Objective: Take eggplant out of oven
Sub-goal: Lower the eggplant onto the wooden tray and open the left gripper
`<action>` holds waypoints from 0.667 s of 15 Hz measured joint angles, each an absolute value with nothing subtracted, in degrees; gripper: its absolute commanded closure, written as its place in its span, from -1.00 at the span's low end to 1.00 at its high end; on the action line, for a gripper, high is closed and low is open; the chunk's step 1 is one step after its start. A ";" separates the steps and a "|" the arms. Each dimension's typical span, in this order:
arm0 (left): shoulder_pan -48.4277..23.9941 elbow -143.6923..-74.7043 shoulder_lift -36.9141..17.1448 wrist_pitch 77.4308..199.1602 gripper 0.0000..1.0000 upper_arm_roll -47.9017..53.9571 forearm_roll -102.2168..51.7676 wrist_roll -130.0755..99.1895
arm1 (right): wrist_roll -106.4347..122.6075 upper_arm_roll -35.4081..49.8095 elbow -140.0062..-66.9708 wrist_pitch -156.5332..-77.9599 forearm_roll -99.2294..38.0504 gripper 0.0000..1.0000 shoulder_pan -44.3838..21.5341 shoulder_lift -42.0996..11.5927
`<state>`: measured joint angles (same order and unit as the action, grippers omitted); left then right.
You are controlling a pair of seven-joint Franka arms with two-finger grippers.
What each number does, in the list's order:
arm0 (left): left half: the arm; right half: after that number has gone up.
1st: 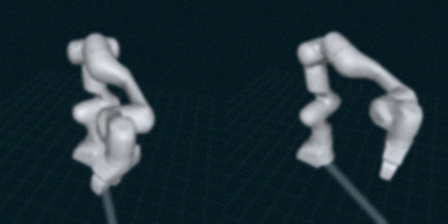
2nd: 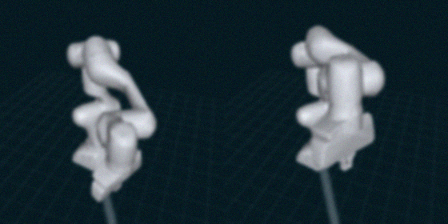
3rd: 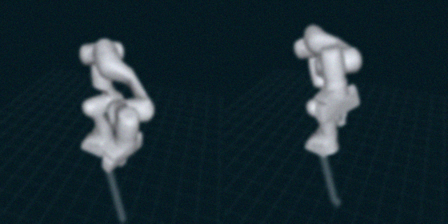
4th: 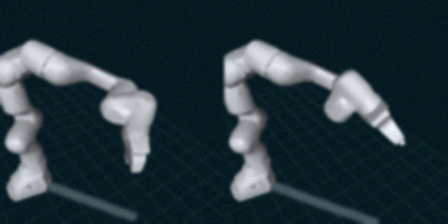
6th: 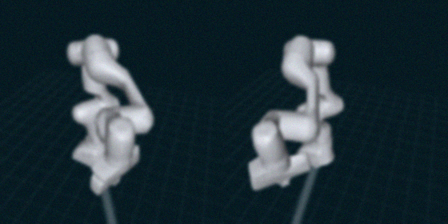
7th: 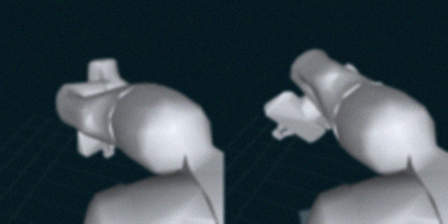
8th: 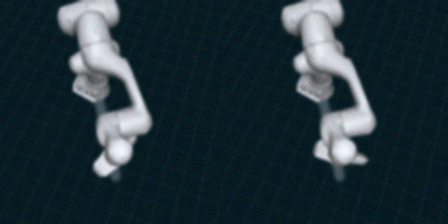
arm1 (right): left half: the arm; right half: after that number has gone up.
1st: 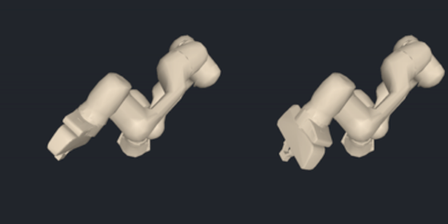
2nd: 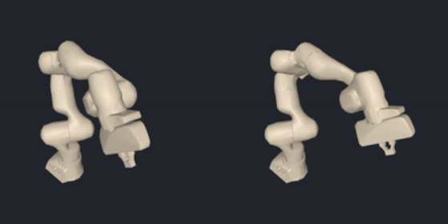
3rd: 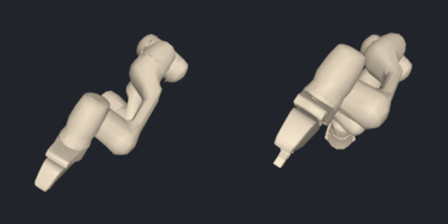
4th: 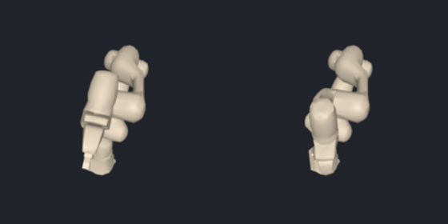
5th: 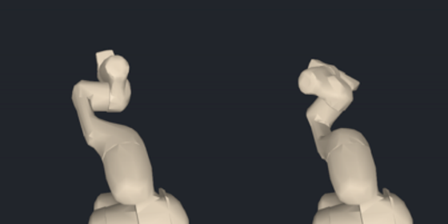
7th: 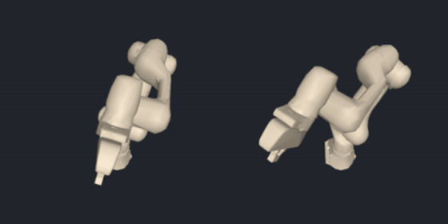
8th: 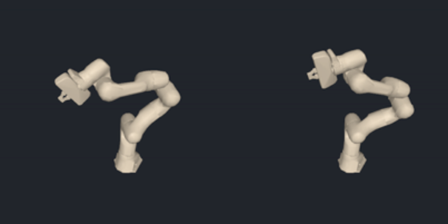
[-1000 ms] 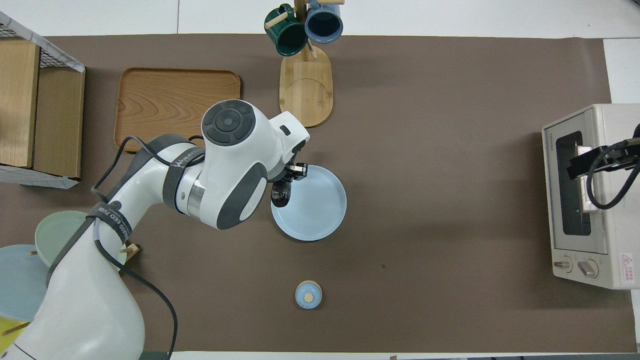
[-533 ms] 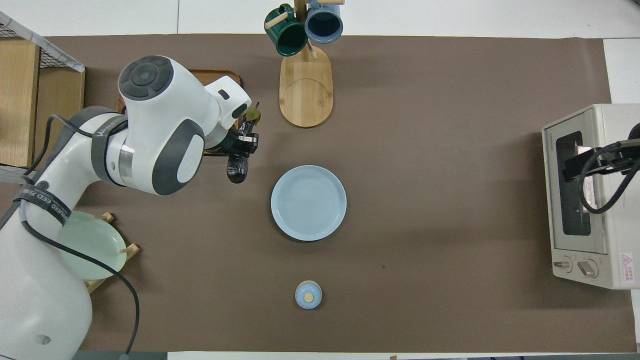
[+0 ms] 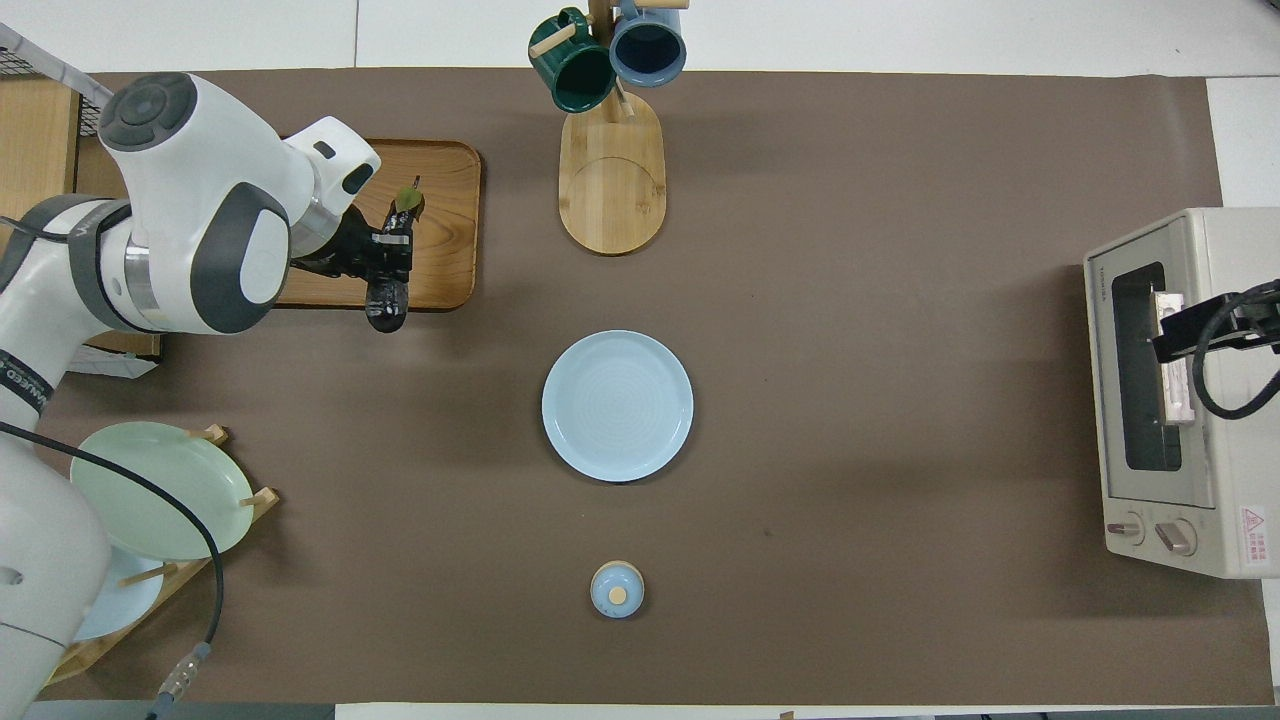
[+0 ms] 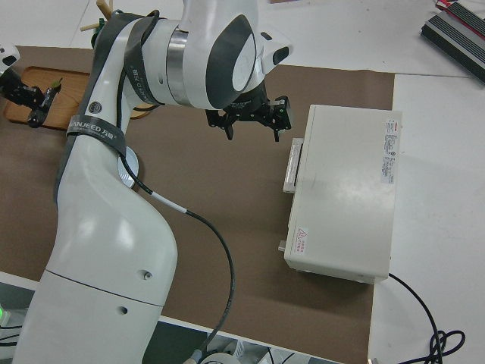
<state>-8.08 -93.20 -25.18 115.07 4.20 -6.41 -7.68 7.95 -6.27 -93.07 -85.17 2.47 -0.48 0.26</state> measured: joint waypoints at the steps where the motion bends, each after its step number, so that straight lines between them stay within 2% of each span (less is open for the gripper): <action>1: -6.81 -92.12 -26.55 115.23 1.00 4.21 -6.41 -6.57 | 6.82 -6.39 -93.07 -85.17 2.47 -1.00 -0.55 0.44; 5: -4.06 -88.88 -31.39 119.52 1.00 4.30 -6.41 -4.86 | 5.59 -6.49 -93.07 -86.83 2.47 -1.00 -1.25 0.95; 9: -3.76 -88.73 -32.31 120.58 1.00 4.45 -6.41 -3.78 | 5.59 -6.68 -93.09 -88.27 2.47 -1.00 -1.30 0.97; 10: -3.76 -88.73 -32.31 120.58 -0.54 4.48 -6.41 -3.07 | 5.59 -6.71 -93.11 -88.27 2.47 -1.00 -1.30 0.97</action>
<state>-3.76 -88.73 -32.31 120.58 4.48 -6.41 -3.07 5.59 -6.71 -93.11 -88.27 2.47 -1.30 0.97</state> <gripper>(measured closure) 0.665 0.000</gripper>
